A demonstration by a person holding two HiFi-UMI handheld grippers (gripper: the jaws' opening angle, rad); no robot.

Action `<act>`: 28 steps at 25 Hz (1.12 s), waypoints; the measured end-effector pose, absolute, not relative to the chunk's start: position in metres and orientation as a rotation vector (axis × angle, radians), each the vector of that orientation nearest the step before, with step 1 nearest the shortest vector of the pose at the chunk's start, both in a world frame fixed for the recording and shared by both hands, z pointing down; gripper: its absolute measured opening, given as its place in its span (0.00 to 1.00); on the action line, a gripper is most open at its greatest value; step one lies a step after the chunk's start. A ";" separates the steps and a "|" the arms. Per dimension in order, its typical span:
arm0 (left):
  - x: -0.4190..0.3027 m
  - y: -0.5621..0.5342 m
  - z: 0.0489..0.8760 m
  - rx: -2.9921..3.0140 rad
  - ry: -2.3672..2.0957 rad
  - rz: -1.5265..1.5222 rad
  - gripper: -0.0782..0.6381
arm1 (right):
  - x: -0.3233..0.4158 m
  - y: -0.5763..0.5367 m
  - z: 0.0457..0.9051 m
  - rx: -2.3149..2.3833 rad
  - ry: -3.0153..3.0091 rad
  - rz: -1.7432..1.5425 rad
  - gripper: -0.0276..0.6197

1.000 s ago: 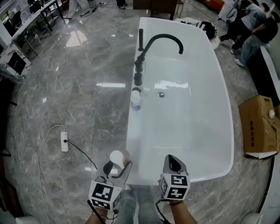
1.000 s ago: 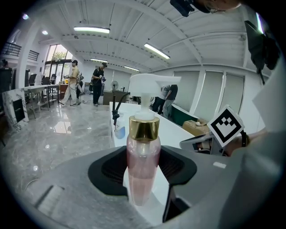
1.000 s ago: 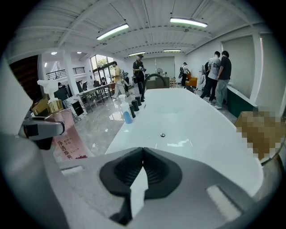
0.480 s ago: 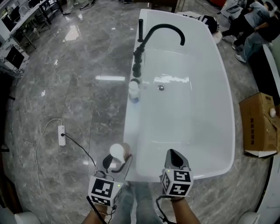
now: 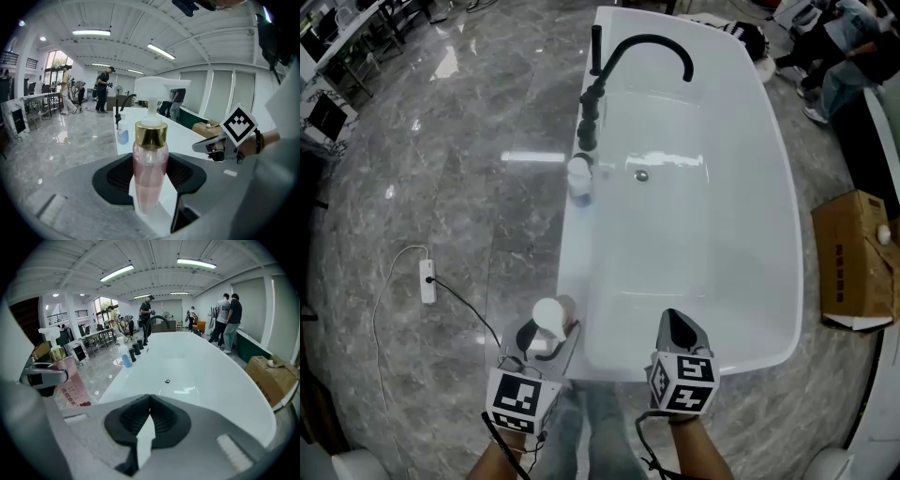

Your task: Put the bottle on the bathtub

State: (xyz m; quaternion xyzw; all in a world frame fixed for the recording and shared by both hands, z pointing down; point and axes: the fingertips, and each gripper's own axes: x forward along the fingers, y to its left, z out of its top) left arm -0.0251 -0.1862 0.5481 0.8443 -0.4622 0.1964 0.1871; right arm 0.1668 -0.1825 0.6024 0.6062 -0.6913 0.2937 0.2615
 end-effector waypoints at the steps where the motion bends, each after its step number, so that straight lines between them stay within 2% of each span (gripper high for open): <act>1: -0.024 -0.186 0.549 2.383 -1.299 0.563 0.41 | 0.168 -0.181 0.603 1.642 -1.868 0.799 0.05; 28: -0.017 -0.177 0.559 2.460 -1.250 0.600 0.41 | 0.179 -0.157 0.619 1.652 -1.831 0.838 0.05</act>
